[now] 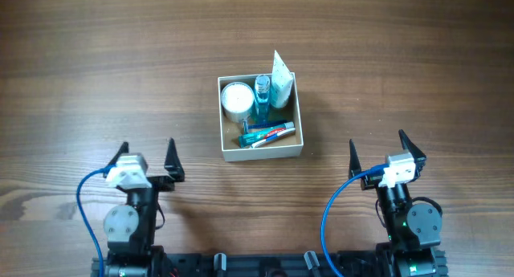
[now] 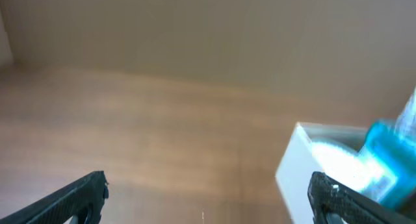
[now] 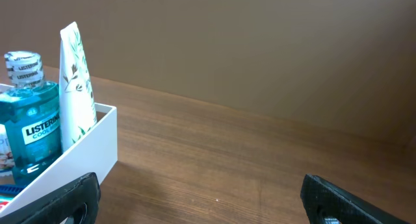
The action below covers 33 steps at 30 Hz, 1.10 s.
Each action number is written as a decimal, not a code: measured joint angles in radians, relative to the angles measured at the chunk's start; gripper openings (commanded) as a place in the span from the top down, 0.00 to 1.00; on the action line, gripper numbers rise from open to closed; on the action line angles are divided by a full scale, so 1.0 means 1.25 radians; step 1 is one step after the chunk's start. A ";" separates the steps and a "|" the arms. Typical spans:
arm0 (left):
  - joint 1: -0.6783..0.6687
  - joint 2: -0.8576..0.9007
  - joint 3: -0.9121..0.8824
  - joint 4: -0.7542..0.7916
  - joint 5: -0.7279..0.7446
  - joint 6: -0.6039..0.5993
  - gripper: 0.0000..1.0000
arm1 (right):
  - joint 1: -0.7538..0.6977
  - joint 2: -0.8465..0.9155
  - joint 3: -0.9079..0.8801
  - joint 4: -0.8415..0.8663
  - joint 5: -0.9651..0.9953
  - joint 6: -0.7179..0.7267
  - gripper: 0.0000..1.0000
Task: Pack container
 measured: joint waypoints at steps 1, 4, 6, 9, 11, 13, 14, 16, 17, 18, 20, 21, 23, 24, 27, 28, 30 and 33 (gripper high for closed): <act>0.000 -0.001 0.000 0.001 0.009 0.000 0.00 | 0.000 0.000 0.000 0.001 0.000 0.000 0.00; 0.000 -0.001 0.000 0.001 0.025 0.000 0.00 | 0.000 0.000 0.000 0.001 0.000 0.000 0.00; 0.000 -0.001 0.000 0.001 0.027 0.000 0.00 | 0.000 0.000 0.000 0.001 0.000 0.000 0.00; 0.000 -0.001 0.000 0.001 0.029 0.000 0.00 | 0.000 0.000 0.000 0.001 0.000 0.000 0.00; 0.000 -0.001 0.000 0.001 0.031 0.000 0.00 | 0.000 0.000 0.000 0.001 0.000 0.000 0.00; 0.000 -0.001 0.000 0.001 0.031 0.000 0.00 | 0.000 0.000 0.000 0.001 0.000 0.000 0.00; 0.000 -0.001 0.000 0.001 0.031 0.000 0.00 | 0.000 0.000 0.000 0.001 0.000 0.000 0.00; 0.000 -0.001 0.000 0.001 0.031 0.000 0.00 | 0.000 0.000 0.000 0.001 0.000 0.000 0.00; 0.000 -0.001 0.000 0.001 0.031 0.000 0.00 | 0.000 0.000 0.000 0.001 0.000 0.000 0.00; 0.000 -0.001 0.000 0.001 0.031 0.000 0.00 | 0.000 0.000 0.000 0.001 0.000 0.000 0.00; 0.000 -0.001 0.000 0.001 0.031 0.000 0.00 | 0.000 0.000 0.000 0.001 0.000 0.000 0.00; 0.000 -0.001 0.000 0.001 0.031 0.000 0.00 | 0.000 0.000 0.000 0.001 0.000 0.000 0.00; 0.000 -0.001 0.000 0.001 0.031 0.000 0.00 | 0.000 0.000 0.000 0.001 0.000 0.000 0.00; 0.000 -0.001 0.000 0.001 0.031 0.000 0.00 | 0.000 0.000 0.000 0.001 0.000 0.000 0.00; 0.000 -0.001 0.000 0.001 0.031 0.000 0.00 | 0.000 0.000 0.000 0.001 0.000 0.000 0.00; 0.000 -0.001 0.000 0.001 0.031 0.000 0.00 | 0.000 0.000 0.000 0.001 0.000 0.000 0.00; 0.000 -0.001 0.000 0.001 0.031 0.000 0.00 | 0.000 0.000 0.000 0.001 0.000 0.000 0.00; 0.000 -0.001 0.000 0.001 0.031 0.000 0.00 | 0.000 0.000 0.000 0.001 0.000 0.000 0.00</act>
